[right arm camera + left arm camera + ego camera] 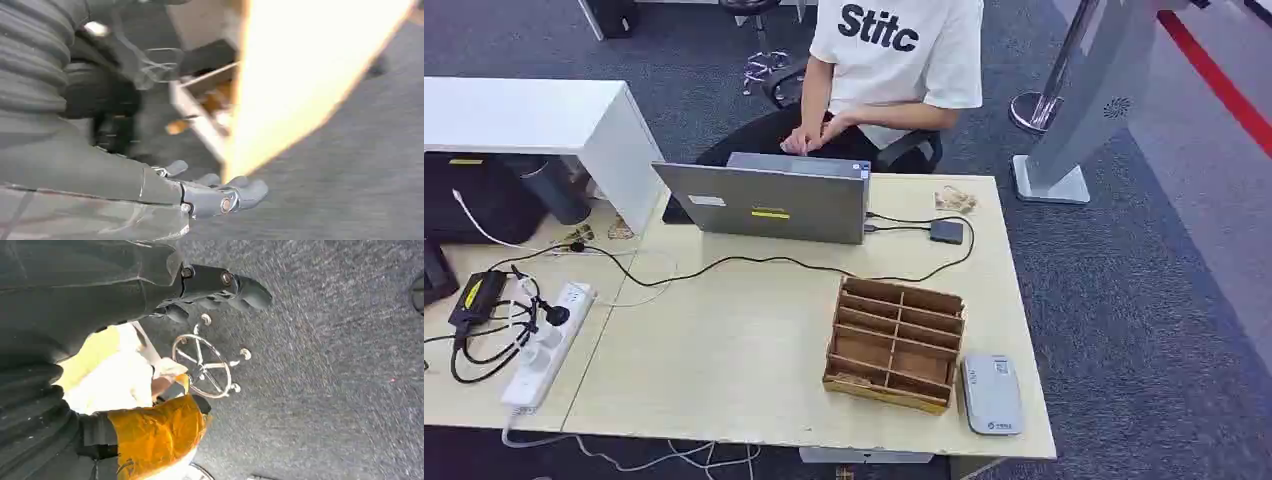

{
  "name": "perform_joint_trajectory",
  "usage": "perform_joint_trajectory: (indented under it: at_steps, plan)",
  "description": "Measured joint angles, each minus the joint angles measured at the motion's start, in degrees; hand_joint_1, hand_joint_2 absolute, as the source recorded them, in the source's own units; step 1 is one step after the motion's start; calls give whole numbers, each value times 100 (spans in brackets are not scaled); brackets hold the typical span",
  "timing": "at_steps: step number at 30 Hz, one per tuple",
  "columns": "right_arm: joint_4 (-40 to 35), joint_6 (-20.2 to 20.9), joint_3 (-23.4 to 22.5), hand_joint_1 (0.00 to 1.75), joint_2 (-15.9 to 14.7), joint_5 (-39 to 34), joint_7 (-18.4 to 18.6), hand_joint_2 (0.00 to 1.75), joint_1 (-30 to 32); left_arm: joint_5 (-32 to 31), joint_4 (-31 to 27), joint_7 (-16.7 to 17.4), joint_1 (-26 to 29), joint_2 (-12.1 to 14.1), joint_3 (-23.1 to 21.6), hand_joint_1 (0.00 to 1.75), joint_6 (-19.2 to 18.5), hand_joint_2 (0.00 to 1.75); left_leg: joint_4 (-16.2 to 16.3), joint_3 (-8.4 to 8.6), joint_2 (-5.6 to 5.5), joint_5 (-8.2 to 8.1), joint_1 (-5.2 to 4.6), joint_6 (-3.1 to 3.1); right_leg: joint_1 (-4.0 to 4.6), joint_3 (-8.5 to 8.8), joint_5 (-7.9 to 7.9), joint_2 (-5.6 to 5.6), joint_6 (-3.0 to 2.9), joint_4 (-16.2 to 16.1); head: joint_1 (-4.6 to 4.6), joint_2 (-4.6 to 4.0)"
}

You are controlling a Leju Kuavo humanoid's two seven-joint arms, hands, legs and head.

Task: Pass the card to the sensor for recognition and then transmit it.

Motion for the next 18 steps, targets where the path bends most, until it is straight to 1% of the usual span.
perform_joint_trajectory:
  at_steps: [3, 6, 8, 10, 12, 18]
  plan:
    - [-468, 98, -150, 0, 35, -394, -146, 175, -138, 7, 39, -48, 38, -126, 35, 0, 98, 175, 0, 0, 0, 0, -1, 0, -1, -1, 0, 0, 0, 0, -2, 0]
    - [-977, 190, -280, 0, 66, -636, -398, 175, -301, 37, 61, -83, 77, -271, 48, 0, 203, 175, 0, 1, 0, 0, -5, 0, 0, -6, 0, 0, 0, -1, 0, 0]
    - [-1270, 227, -328, 0, 81, -697, -606, 175, -372, 74, 96, -116, 88, -352, 48, 0, 271, 175, 1, 2, -2, 0, -6, 0, 0, -6, 0, 0, 0, -1, 2, 0]
    - [-1591, 249, -328, 0, 103, -710, -925, 175, -384, 111, 109, -133, 102, -426, 48, 0, 328, 175, 1, 3, -2, 0, -7, 0, 0, -7, 0, 0, 0, -1, 0, 0]
    - [-1801, 177, -244, 0, 107, -653, -1229, 175, -322, 136, 131, -164, 104, -472, 46, 0, 365, 175, 0, 1, -6, -1, -5, 0, 1, -6, 0, -4, 0, -1, 2, 0]
    - [-2453, -271, 162, 0, 151, -267, -2108, 175, -109, 232, 140, -186, 134, -603, 46, 0, 448, 175, 0, 1, -3, -1, -5, 0, 3, -5, -1, -2, 0, -1, 0, 0]
